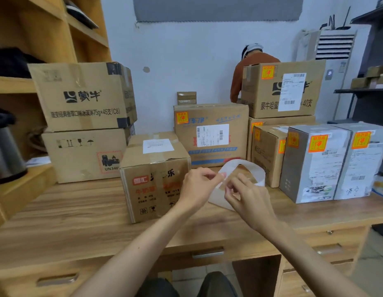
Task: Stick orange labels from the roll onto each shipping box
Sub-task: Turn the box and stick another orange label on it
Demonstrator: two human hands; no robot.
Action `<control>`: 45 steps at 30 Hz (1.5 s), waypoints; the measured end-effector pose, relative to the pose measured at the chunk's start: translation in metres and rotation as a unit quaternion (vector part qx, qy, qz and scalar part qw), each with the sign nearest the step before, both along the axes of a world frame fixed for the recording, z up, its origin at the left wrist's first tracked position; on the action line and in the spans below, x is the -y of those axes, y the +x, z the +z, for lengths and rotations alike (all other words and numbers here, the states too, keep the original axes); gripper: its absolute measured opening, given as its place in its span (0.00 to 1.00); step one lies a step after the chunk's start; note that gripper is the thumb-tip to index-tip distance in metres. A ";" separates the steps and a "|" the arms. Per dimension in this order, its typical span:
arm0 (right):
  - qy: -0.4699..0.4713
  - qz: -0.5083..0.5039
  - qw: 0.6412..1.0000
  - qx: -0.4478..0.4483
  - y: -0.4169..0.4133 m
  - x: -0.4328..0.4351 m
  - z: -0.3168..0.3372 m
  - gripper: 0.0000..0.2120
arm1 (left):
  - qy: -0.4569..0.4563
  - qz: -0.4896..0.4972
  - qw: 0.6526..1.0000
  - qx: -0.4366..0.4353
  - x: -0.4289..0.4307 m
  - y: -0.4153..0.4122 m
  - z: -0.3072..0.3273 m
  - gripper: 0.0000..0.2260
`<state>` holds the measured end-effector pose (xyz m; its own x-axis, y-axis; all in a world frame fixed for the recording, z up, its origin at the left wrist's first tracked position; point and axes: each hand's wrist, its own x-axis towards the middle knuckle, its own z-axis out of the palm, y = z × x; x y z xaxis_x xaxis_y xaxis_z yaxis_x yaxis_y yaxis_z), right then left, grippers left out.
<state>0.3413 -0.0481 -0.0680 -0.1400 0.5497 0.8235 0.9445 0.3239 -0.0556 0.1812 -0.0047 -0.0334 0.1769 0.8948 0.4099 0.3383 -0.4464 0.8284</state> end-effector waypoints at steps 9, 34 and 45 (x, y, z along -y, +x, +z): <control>0.021 0.087 0.995 0.052 -0.068 -0.019 0.012 0.11 | -0.017 0.061 0.998 0.015 0.008 -0.082 0.011 0.05; -0.236 0.240 0.881 -0.332 -0.174 -0.045 0.031 0.01 | 0.022 0.060 0.998 0.000 0.025 -0.217 0.013 0.07; -0.192 0.163 0.928 -0.274 -0.191 -0.049 0.039 0.06 | 0.076 0.195 0.978 -0.007 0.005 -0.212 0.009 0.05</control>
<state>0.1499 0.0012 -0.0290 0.0323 0.8190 0.5729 0.5963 0.4442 -0.6686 -0.0309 -0.0095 -0.0248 -0.1588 0.8248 0.5427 0.5182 -0.3983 0.7568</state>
